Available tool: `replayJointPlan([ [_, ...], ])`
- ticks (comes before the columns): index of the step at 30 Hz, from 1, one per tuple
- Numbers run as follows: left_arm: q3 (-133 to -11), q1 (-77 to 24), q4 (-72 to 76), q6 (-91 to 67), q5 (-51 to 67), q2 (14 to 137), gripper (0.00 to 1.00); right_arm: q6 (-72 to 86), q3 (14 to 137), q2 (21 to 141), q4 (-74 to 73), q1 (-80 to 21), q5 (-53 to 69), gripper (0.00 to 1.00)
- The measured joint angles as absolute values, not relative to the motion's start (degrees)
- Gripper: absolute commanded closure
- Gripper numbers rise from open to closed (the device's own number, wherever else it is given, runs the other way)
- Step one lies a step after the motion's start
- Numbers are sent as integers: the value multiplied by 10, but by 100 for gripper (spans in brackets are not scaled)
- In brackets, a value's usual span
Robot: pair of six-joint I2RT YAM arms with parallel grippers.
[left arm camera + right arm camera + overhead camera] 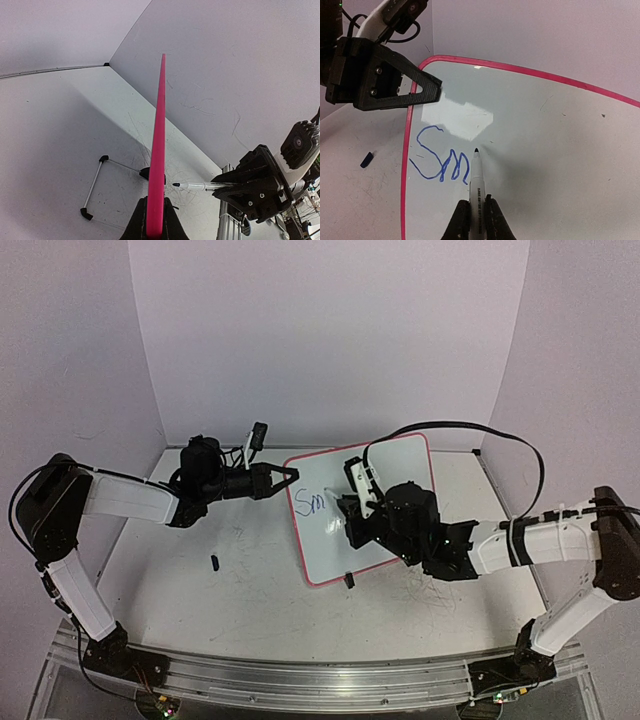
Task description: Write a sentence on the whiteboard
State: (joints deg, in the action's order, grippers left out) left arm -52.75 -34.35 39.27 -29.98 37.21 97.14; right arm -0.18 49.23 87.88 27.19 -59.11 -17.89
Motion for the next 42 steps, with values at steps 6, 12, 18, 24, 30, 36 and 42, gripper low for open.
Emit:
replayJointPlan([
  [6,-528,-343,393,-300,372,971,100,-6,492,892,284,-591,-181,100],
  [12,-528,-343,393,-300,372,971,100,-7,492,898,291,-591,-186,100],
  [18,-528,-343,393,-300,372,971,100,-7,494,899,296,-590,-187,100],
  [24,-528,-343,393,-300,372,971,100,-8,496,906,300,-589,-188,100],
  [30,-528,-343,391,-300,371,971,100,-8,512,917,293,-590,-202,100],
  [36,-528,-343,391,-300,372,971,100,-7,513,910,285,-590,-200,100],
  [42,-528,-343,392,-300,372,971,100,10,505,880,275,-590,-186,100],
])
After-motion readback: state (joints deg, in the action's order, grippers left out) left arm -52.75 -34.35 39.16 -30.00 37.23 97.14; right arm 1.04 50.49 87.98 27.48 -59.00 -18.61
